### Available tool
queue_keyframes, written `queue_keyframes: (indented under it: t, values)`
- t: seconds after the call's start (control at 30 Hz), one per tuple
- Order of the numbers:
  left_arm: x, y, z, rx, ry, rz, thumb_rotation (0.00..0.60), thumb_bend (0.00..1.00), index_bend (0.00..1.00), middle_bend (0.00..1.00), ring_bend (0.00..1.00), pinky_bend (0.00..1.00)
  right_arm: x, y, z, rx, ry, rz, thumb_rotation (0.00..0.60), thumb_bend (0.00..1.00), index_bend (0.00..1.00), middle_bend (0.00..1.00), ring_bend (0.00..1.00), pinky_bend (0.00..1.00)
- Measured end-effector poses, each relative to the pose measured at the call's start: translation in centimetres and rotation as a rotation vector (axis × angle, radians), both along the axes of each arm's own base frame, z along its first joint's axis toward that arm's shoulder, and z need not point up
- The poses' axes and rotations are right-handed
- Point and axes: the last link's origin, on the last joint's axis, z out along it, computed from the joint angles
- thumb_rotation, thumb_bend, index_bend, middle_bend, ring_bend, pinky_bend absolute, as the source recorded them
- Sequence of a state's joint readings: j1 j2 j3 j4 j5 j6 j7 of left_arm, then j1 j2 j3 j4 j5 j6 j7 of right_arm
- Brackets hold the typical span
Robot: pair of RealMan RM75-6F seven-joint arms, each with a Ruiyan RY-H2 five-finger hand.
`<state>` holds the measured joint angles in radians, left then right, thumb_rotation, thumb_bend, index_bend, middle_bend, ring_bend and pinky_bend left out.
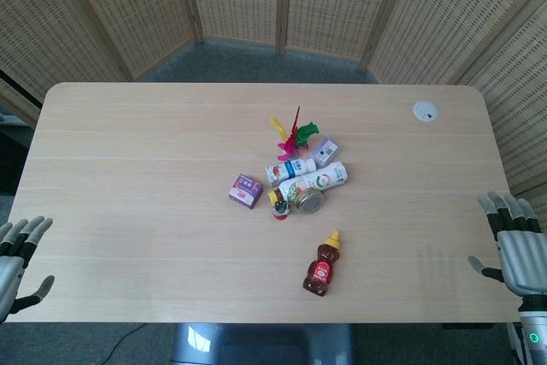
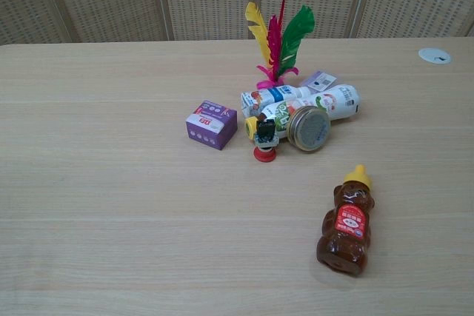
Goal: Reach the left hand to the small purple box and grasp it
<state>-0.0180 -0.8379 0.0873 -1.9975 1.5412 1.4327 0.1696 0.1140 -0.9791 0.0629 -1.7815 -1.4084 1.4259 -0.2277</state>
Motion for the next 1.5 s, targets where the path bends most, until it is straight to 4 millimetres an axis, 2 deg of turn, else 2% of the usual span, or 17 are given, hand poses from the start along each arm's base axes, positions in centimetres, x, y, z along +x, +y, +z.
queue_keyframes:
  t: [0.37, 0.47, 0.67, 0.87, 1.1, 1.3, 1.5]
  values:
    - [0.0, 1.6, -1.1, -0.055, 0.007, -0.028, 0.6, 0.39, 0.0, 0.0, 0.0, 0.0, -0.1, 0.0, -0.5, 0.004, -0.02, -0.02, 0.6, 0.16, 0.0, 0.0, 0.0, 0.0]
    - [0.1, 2.8, -1.6, -0.081, 0.009, -0.048, 0.6, 0.39, 0.0, 0.0, 0.0, 0.0, -0.3, 0.1, -0.6, 0.004, -0.026, -0.033, 0.6, 0.16, 0.0, 0.0, 0.0, 0.0]
    - [0.6, 6.4, -3.5, -0.158, 0.005, -0.085, 0.6, 0.39, 0.0, 0.0, 0.0, 0.0, -0.6, 0.4, -0.2, -0.009, -0.023, -0.058, 0.6, 0.16, 0.0, 0.0, 0.0, 0.0]
    - [1.7, 11.2, -6.8, -0.274, -0.033, -0.098, 0.6, 0.39, 0.0, 0.0, 0.0, 0.0, -0.9, 0.8, 0.3, -0.021, -0.012, -0.082, 0.598, 0.17, 0.0, 0.0, 0.0, 0.0]
    - [5.1, 17.1, -12.5, -0.409, -0.108, -0.143, 0.6, 0.39, 0.0, 0.0, 0.0, 0.0, -1.2, 1.4, 1.3, -0.049, 0.002, -0.112, 0.6, 0.16, 0.0, 0.0, 0.0, 0.0]
    - [7.7, 20.3, -16.7, -0.474, -0.13, -0.166, 0.6, 0.39, 0.0, 0.0, 0.0, 0.0, -1.3, 1.7, 2.3, -0.071, 0.016, -0.13, 0.599, 0.16, 0.0, 0.0, 0.0, 0.0]
    - [9.7, 22.5, -20.3, -0.495, -0.134, -0.179, 0.6, 0.39, 0.0, 0.0, 0.0, 0.0, -1.8, 2.2, 3.1, -0.096, 0.02, -0.159, 0.6, 0.16, 0.0, 0.0, 0.0, 0.0]
